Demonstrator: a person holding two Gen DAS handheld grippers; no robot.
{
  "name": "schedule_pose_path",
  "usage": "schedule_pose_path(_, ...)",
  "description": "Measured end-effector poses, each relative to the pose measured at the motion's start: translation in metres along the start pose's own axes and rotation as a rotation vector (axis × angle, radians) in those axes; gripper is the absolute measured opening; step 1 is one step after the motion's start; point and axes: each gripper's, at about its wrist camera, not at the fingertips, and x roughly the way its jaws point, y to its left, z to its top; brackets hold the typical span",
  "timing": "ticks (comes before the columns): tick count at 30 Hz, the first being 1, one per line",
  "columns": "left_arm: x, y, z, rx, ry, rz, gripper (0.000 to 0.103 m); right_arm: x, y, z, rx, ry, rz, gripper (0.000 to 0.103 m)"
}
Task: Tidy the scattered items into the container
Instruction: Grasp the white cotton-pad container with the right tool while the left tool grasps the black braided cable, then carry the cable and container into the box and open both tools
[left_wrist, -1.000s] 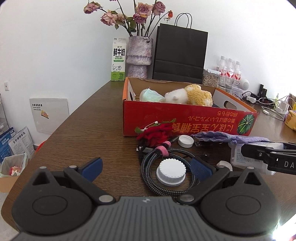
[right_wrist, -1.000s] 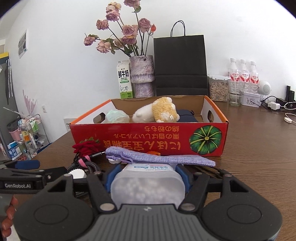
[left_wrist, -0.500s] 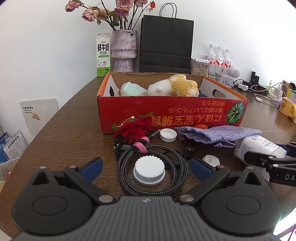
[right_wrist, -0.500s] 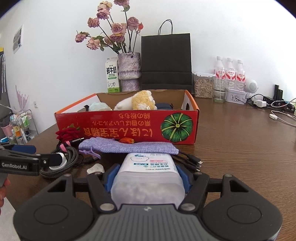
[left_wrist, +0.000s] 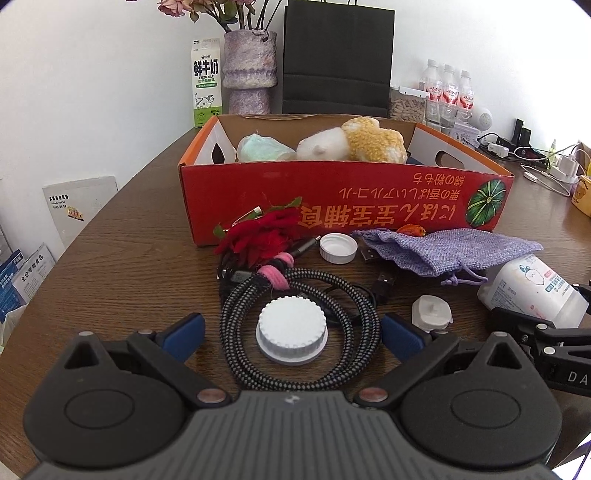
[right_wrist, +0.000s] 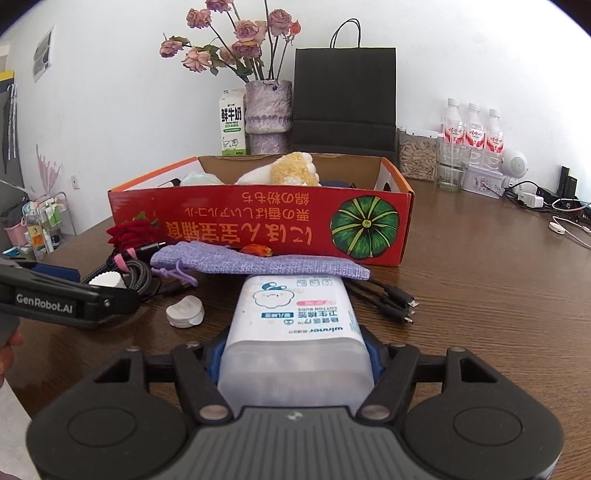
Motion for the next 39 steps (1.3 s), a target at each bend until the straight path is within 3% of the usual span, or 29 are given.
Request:
schedule_pose_path(11, 0.007, -0.001, -0.001, 0.018, -0.012, 0.001, 0.103, 0.001, 0.0, -0.001, -0.01, -0.006, 0.006, 0.069)
schedule_pose_path(13, 0.004, -0.001, -0.001, 0.022, -0.023, -0.01, 0.094, 0.0, 0.0, -0.001, -0.016, -0.006, 0.007, 0.068)
schedule_pose_path(18, -0.004, 0.003, -0.004, 0.013, -0.028, -0.021, 0.092, -0.003, 0.001, -0.003, -0.015, -0.014, 0.019, 0.065)
schedule_pose_path(39, -0.061, 0.0, 0.004, 0.006, -0.198, -0.071, 0.091, -0.051, 0.002, 0.015, -0.039, -0.13, 0.006, 0.065)
